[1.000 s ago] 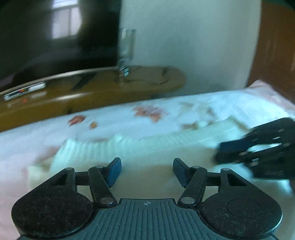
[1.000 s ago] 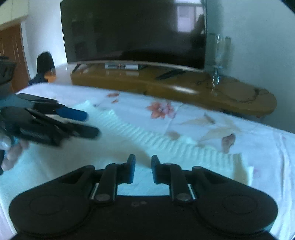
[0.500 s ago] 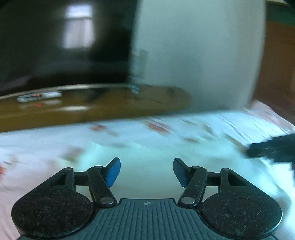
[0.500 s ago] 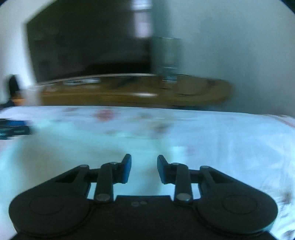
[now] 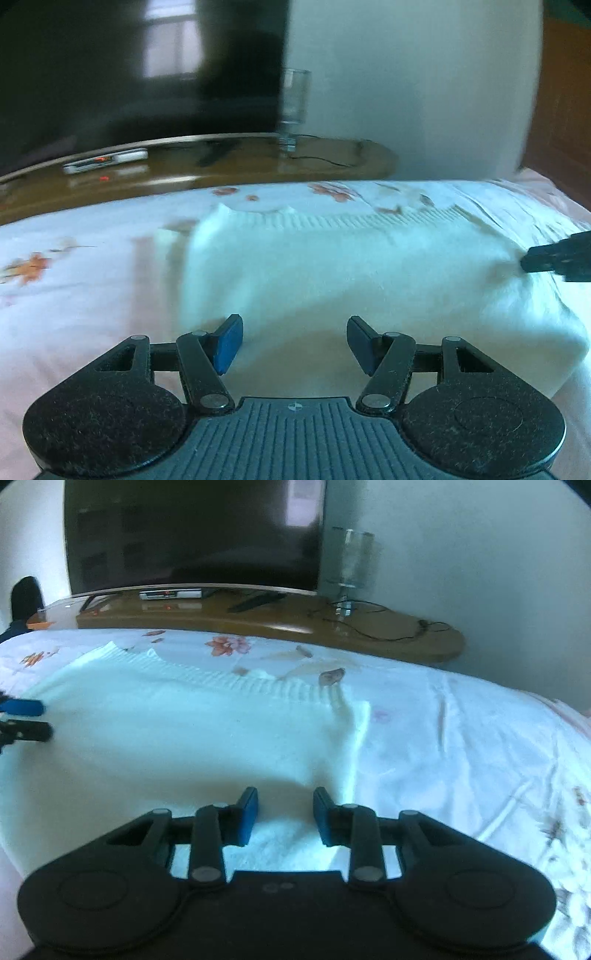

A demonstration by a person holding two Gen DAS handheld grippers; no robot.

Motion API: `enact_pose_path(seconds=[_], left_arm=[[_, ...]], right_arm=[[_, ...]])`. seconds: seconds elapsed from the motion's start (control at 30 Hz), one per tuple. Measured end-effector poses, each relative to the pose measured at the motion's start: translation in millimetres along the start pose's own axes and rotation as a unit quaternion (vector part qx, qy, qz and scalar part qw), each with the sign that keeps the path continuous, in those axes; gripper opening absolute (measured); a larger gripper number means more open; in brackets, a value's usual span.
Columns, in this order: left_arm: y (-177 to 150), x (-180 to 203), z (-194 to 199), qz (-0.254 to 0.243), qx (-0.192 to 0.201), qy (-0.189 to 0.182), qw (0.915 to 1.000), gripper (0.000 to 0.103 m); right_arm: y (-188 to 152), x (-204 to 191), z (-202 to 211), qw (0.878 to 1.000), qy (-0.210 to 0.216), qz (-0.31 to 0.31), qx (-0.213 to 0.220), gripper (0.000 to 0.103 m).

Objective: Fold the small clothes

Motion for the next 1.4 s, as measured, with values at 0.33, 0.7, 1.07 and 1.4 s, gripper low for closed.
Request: enact_pose_path(seconds=[0.33,0.7,1.07,1.4], left_arm=[[-43,80,9,0.003,-0.016,-0.041,0.9990,0.063],[-73,35,60,0.022,-0.013,0.011,0.9996,0.063],[-73,14,64,0.066,-0.005,0.018,0.9976,0.063],[-31,-13,25,0.102,0.004,0.021,0.9946,0.063]], right_arm=[[-34,-109,63,0.993,0.113,0.024,0.013,0.031],[-67,-75,77,0.999,0.028,0.022,0.009,0.035],[-78,-23,83,0.999,-0.003,-0.040,0.000,0.033],[-36,-1,45,0.997,-0.008,-0.073,0.003,0.033]])
Point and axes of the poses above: each gripper's, at about its wrist camera, not at the fingertips, and z roughly against the way its jaws point, x to its right, y to its top, the point moved 6 cm from there along -z, roughly the way its jaws point, and after that the axes turned 15 degrees about -y, right-handed, at the moved point
